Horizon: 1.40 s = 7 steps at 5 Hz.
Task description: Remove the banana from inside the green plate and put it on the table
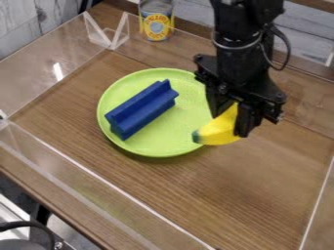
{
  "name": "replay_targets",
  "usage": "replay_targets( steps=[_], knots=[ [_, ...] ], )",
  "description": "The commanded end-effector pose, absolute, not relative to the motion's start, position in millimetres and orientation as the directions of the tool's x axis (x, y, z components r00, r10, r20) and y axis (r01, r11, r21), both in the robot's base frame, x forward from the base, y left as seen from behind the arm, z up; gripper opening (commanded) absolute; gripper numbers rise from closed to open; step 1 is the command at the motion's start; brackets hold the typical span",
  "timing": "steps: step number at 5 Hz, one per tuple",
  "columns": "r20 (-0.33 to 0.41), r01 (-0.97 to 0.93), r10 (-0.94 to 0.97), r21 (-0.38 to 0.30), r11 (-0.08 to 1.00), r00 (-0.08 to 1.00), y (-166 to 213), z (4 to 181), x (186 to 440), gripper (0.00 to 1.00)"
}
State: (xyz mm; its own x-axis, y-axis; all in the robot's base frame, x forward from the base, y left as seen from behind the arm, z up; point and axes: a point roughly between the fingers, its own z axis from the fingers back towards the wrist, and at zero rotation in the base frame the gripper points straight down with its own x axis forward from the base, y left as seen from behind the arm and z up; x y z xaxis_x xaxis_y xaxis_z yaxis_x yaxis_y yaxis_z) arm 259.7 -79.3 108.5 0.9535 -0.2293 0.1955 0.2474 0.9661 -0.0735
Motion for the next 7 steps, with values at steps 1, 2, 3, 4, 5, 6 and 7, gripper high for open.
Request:
replay_targets(
  steps=[1,2,3,4,5,6,7],
  knots=[
    [0.253,0.242,-0.213,-0.087,0.966,0.944,-84.7,120.2,262.2,0.00],
    [0.252,0.232,-0.202,-0.097,0.968,0.946,-87.0,118.7,261.0,0.00],
    [0.250,0.222,-0.190,-0.106,0.969,0.949,-88.8,116.8,260.1,0.00],
    [0.247,0.212,-0.179,-0.115,0.970,0.952,-90.4,114.8,259.3,1.00],
    [0.253,0.209,-0.174,-0.120,0.970,0.952,-91.2,119.7,264.1,1.00],
    [0.244,0.209,-0.175,-0.123,0.970,0.954,-94.4,120.5,263.2,1.00],
    [0.236,0.211,-0.177,-0.127,0.969,0.956,-98.0,120.9,262.5,1.00]
  ],
)
